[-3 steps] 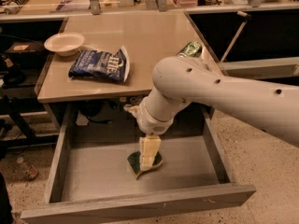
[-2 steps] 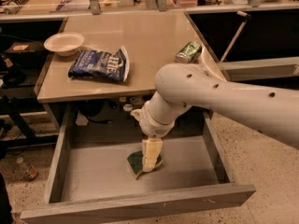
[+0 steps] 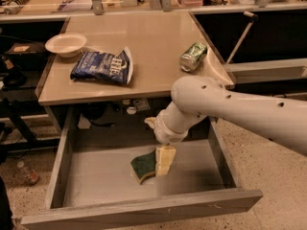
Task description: Pick sponge from top drawer and place on counter
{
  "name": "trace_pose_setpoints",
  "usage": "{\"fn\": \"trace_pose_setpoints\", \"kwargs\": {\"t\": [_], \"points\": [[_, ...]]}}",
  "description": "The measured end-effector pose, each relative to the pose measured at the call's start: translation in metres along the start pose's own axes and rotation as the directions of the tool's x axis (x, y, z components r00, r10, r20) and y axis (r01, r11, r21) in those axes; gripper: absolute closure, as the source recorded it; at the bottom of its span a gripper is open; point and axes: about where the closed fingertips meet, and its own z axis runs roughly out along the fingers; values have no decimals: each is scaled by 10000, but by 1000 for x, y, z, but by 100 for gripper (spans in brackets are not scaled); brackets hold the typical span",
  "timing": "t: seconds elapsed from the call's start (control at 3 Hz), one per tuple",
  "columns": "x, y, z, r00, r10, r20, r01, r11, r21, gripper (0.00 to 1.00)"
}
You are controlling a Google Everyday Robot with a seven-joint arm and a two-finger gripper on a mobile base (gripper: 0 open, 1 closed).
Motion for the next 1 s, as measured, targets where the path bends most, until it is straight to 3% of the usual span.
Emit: {"fn": "trace_pose_setpoints", "kwargs": {"t": [0.33,1.0], "points": [[25,6,27,9982,574,176,-569,9981,-252,0],[15,9,32,9994,316,170,-310,9990,-309,0]]}}
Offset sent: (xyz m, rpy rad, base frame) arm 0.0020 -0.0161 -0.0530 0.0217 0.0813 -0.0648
